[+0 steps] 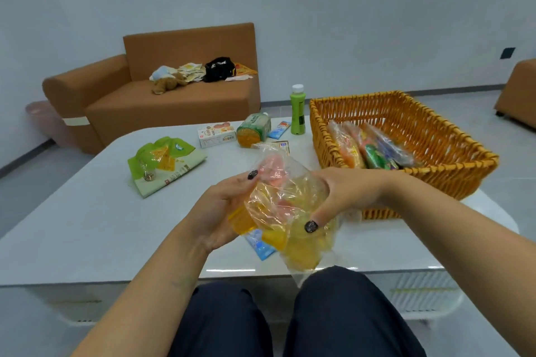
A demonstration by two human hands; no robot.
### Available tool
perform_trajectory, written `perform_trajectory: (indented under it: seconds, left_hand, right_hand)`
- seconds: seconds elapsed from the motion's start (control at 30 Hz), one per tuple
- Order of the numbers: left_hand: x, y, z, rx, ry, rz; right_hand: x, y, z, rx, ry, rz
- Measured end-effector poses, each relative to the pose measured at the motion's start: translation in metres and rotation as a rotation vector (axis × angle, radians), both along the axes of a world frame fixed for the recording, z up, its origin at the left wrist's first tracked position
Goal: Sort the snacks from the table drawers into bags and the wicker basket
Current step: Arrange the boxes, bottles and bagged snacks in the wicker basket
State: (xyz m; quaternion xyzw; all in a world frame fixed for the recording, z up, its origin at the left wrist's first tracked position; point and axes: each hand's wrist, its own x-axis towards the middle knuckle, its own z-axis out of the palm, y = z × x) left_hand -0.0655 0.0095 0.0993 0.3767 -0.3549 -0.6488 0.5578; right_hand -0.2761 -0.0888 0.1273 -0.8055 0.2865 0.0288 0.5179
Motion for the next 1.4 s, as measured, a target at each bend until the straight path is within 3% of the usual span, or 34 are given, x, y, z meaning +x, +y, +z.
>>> perform_trajectory:
  seconds: [0.17, 0.33, 0.5, 0.7, 0.83, 1.03, 1.17, 1.23, 1.4]
  left_hand:
    - [-0.04, -0.024, 0.005, 0.015, -0.03, 0.035]
    - [-0.066, -0.056, 0.006, 0.156, -0.068, 0.115]
    - [-0.082, -0.084, 0.012, 0.174, 0.028, 0.096]
    - [-0.089, -0.113, 0.009, 0.107, 0.267, 0.115]
    - [-0.088, -0.127, -0.008, 0.11, 0.225, 0.123]
    - [-0.094, -0.141, -0.016, 0.058, 0.003, 0.196]
    - [-0.1, -0.146, -0.021, 0.063, -0.115, 0.24]
    - [-0.104, -0.149, -0.023, 0.075, -0.166, 0.24]
    - [-0.107, -0.155, -0.026, 0.076, -0.241, 0.24]
  right_hand:
    - [-0.028, -0.003, -0.006, 0.091, -0.139, -0.174]
    - [-0.052, -0.01, -0.024, 0.13, -0.282, -0.462]
    - [-0.067, -0.02, -0.029, 0.107, -0.398, -0.644]
    - [-0.097, -0.035, 0.005, -0.017, -0.516, -0.778]
    - [-0.124, -0.063, 0.034, -0.183, -0.523, -0.967]
    - [-0.153, -0.128, 0.05, -0.523, -0.24, -1.193]
    - [-0.145, -0.156, 0.035, -0.802, 0.256, -1.163]
    - [-0.144, -0.169, 0.017, -0.811, 0.426, -1.127]
    - [-0.132, -0.192, -0.024, -0.856, 0.644, -1.088]
